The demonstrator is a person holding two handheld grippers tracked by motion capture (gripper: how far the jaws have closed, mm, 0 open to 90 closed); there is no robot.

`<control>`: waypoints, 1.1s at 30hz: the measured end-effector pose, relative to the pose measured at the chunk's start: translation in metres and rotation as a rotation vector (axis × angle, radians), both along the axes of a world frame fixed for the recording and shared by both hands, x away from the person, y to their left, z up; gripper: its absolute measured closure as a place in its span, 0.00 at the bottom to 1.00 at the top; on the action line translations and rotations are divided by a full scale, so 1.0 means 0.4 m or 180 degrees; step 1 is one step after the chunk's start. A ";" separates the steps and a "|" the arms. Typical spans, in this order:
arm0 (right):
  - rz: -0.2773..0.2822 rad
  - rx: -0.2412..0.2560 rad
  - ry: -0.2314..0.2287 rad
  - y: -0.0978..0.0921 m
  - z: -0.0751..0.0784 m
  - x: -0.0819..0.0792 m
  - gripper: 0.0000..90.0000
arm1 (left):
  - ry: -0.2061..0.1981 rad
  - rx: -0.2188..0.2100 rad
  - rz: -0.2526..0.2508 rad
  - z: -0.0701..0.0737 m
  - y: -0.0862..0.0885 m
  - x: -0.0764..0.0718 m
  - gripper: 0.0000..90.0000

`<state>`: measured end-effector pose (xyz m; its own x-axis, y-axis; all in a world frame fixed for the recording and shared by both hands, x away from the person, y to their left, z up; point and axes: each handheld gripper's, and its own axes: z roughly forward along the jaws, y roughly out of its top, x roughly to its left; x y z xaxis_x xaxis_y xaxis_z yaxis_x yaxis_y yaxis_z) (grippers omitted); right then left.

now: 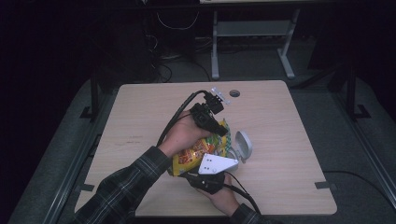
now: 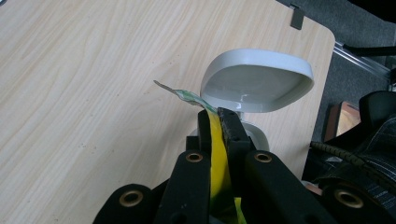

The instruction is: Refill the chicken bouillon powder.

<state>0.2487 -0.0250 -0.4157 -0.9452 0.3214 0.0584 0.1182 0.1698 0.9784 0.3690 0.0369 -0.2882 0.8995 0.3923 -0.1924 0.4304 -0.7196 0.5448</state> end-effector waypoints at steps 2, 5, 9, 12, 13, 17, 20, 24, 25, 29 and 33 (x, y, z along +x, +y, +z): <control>-0.0001 0.0000 0.0000 0.000 0.000 0.000 1.00 | -0.0002 0.0003 -0.0001 0.000 0.000 0.000 1.00; 0.0001 0.0000 0.0002 0.000 0.000 0.000 1.00 | 0.0001 0.0003 0.0003 0.000 0.000 0.000 1.00; 0.0000 0.0001 0.0002 0.000 0.000 0.000 1.00 | 0.0000 0.0007 0.0006 0.000 -0.001 0.000 1.00; 0.0000 0.0001 0.0002 0.001 0.000 -0.001 1.00 | 0.0002 0.0008 0.0007 0.000 -0.001 0.000 1.00; 0.0001 0.0000 0.0002 0.001 0.000 -0.001 1.00 | 0.0003 0.0013 0.0006 0.000 -0.001 0.000 1.00; 0.0004 0.0002 0.0004 0.001 0.000 -0.001 1.00 | 0.0005 0.0013 0.0009 0.000 -0.001 0.000 1.00; 0.0005 0.0003 0.0002 0.001 0.000 -0.001 1.00 | 0.0005 0.0018 0.0009 0.000 -0.002 0.000 1.00; 0.0005 0.0007 0.0004 0.001 0.000 -0.001 1.00 | 0.0004 0.0027 0.0000 0.000 -0.003 0.001 1.00; 0.0005 0.0008 0.0003 0.001 0.000 -0.001 1.00 | 0.0005 0.0026 0.0002 0.000 -0.003 0.001 1.00; 0.0008 0.0011 0.0007 0.001 0.000 -0.001 1.00 | 0.0013 0.0031 0.0004 0.000 -0.004 0.001 1.00; 0.0008 0.0021 0.0013 0.001 0.001 -0.002 1.00 | 0.0012 0.0037 0.0007 0.000 -0.005 0.001 1.00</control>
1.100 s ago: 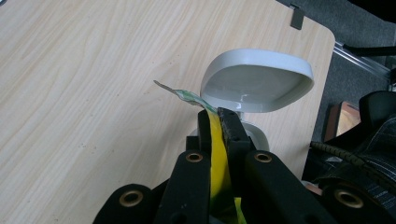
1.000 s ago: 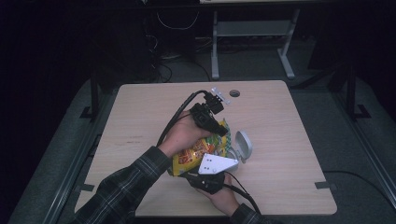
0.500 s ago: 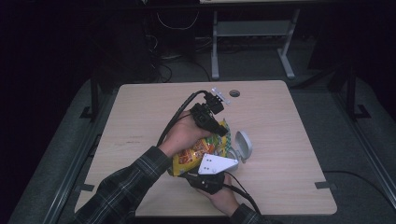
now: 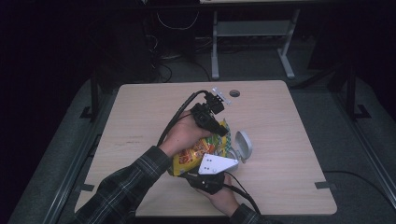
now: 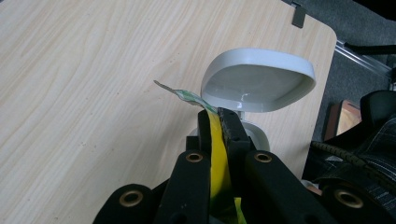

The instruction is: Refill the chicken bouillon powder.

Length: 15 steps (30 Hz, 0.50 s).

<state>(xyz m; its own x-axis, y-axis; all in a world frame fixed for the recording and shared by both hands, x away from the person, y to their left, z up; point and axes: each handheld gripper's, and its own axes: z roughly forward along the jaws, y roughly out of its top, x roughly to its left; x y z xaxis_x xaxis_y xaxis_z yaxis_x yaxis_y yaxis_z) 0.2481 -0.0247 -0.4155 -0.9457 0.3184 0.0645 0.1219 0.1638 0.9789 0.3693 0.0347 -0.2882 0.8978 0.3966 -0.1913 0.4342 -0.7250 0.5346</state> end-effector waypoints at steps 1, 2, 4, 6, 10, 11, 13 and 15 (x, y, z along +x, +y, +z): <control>0.0000 0.0003 -0.0001 0.000 0.000 0.000 1.00 | 0.0000 0.0001 0.0002 0.000 -0.001 0.000 1.00; 0.0000 0.0006 -0.0001 0.000 0.000 0.000 1.00 | 0.0000 0.0005 0.0000 0.000 -0.001 0.000 1.00; 0.0002 0.0009 0.0002 0.000 0.000 0.000 1.00 | -0.0003 0.0014 -0.0001 0.000 -0.002 0.000 1.00; 0.0004 0.0012 0.0006 0.000 0.000 0.000 1.00 | 0.0000 0.0020 -0.0002 0.000 -0.002 0.000 1.00; 0.0013 0.0018 0.0016 0.000 0.000 0.000 1.00 | 0.0006 0.0015 0.0003 -0.001 -0.003 0.000 1.00; 0.0014 0.0019 0.0016 0.000 0.001 -0.001 1.00 | 0.0005 0.0017 0.0002 -0.001 -0.003 0.000 1.00; 0.0014 0.0023 0.0018 0.001 0.001 -0.001 1.00 | 0.0003 0.0022 0.0003 0.000 -0.004 0.000 1.00; 0.0019 0.0021 0.0020 0.001 0.001 -0.001 1.00 | 0.0000 0.0028 -0.0001 0.000 -0.004 0.000 1.00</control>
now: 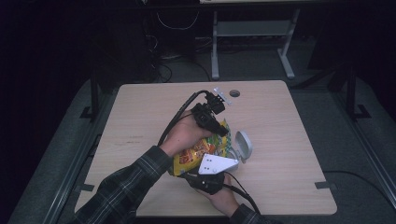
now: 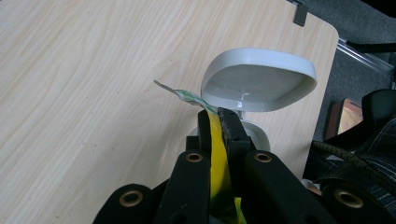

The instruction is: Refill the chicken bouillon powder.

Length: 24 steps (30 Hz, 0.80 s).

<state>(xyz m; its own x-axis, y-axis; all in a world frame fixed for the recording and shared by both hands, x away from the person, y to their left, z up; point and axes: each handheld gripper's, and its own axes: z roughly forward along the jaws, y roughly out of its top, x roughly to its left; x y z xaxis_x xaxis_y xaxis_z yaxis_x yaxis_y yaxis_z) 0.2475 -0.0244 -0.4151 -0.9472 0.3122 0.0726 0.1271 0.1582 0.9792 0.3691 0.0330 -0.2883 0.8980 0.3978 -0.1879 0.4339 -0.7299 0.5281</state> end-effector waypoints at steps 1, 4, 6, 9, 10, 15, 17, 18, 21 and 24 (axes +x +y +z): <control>0.0001 0.0000 0.0001 0.000 0.000 0.000 1.00 | 0.0000 -0.0001 0.0001 0.000 0.000 0.000 1.00; 0.0007 0.0000 0.0000 0.001 0.000 -0.001 1.00 | 0.0002 0.0000 -0.0004 0.000 0.000 0.000 1.00; 0.0008 -0.0001 -0.0002 0.001 0.000 -0.001 1.00 | 0.0001 -0.0001 -0.0004 0.000 0.000 0.001 1.00; 0.0009 -0.0002 -0.0004 0.001 0.000 -0.001 1.00 | 0.0004 -0.0004 0.0001 -0.001 0.000 0.001 1.00; 0.0010 -0.0002 -0.0004 0.001 0.000 -0.001 1.00 | 0.0005 -0.0007 0.0005 -0.001 -0.001 0.001 1.00; 0.0008 -0.0003 -0.0007 0.001 0.000 -0.001 1.00 | 0.0013 -0.0014 0.0010 -0.001 0.000 0.001 1.00; 0.0010 -0.0004 -0.0008 0.002 0.000 -0.001 1.00 | 0.0010 -0.0018 0.0009 -0.002 0.001 0.002 1.00; 0.0010 -0.0004 -0.0007 0.002 0.000 -0.001 1.00 | 0.0010 -0.0012 0.0012 -0.001 0.000 0.002 1.00; 0.0011 -0.0002 -0.0006 0.002 0.000 -0.001 1.00 | 0.0011 -0.0012 0.0013 -0.001 0.000 0.002 1.00; 0.0012 0.0002 -0.0005 0.002 0.000 -0.001 1.00 | 0.0014 -0.0013 0.0015 -0.001 0.000 0.002 1.00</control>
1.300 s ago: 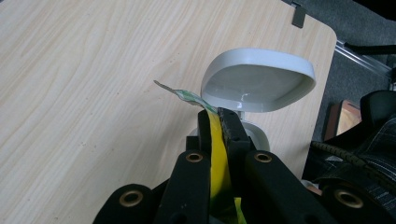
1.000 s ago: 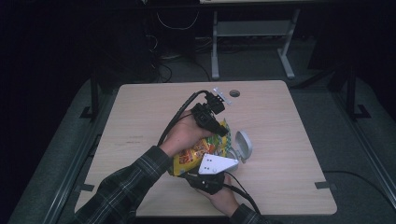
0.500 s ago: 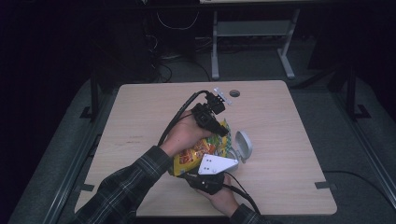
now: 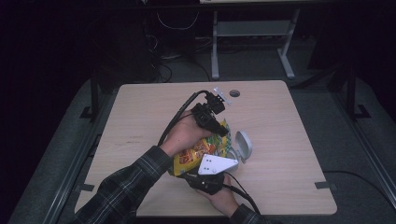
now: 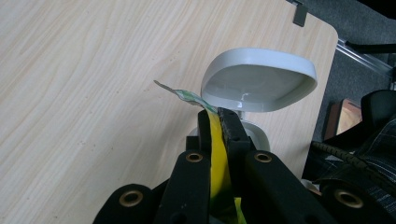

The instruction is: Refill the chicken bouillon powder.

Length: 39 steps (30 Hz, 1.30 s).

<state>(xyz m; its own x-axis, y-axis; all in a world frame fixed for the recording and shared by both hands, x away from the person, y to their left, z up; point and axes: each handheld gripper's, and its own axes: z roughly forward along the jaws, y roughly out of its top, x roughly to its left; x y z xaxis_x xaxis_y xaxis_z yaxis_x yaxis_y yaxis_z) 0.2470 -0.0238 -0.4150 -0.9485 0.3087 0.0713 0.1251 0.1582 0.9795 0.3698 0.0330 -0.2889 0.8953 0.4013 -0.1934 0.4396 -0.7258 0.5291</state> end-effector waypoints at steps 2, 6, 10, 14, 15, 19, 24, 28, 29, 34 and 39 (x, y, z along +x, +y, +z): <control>0.0001 0.0000 -0.0001 0.000 0.000 0.000 1.00 | 0.0000 -0.0001 0.0001 0.000 0.000 0.000 1.00; 0.0001 0.0001 -0.0002 0.000 0.000 0.000 1.00 | 0.0000 0.0008 0.0000 0.000 0.000 0.000 1.00; 0.0004 0.0006 -0.0003 0.000 0.000 0.000 1.00 | 0.0006 0.0015 0.0005 0.001 0.000 0.000 1.00; 0.0005 0.0016 -0.0001 0.000 0.001 0.000 1.00 | 0.0006 0.0022 -0.0001 0.001 -0.001 0.001 1.00; 0.0007 0.0017 0.0000 -0.001 0.001 0.000 1.00 | 0.0008 0.0021 0.0001 0.001 -0.001 0.001 1.00; 0.0010 0.0024 -0.0004 0.000 0.002 -0.001 1.00 | 0.0016 0.0015 0.0014 0.002 -0.001 0.000 1.00; 0.0018 0.0039 -0.0003 0.000 0.004 -0.001 1.00 | 0.0025 0.0037 0.0016 0.004 -0.002 0.000 1.00; 0.0023 0.0053 0.0001 0.000 0.005 -0.001 1.00 | 0.0031 0.0055 0.0019 0.005 -0.003 0.000 1.00; 0.0023 0.0055 0.0002 0.000 0.005 -0.001 1.00 | 0.0032 0.0053 0.0020 0.005 -0.003 0.000 1.00; 0.0027 0.0053 0.0003 0.000 0.005 -0.001 1.00 | 0.0036 0.0055 0.0023 0.005 -0.003 0.001 1.00; 0.0028 0.0056 0.0004 0.000 0.005 -0.001 1.00 | 0.0036 0.0063 0.0022 0.005 -0.003 0.001 1.00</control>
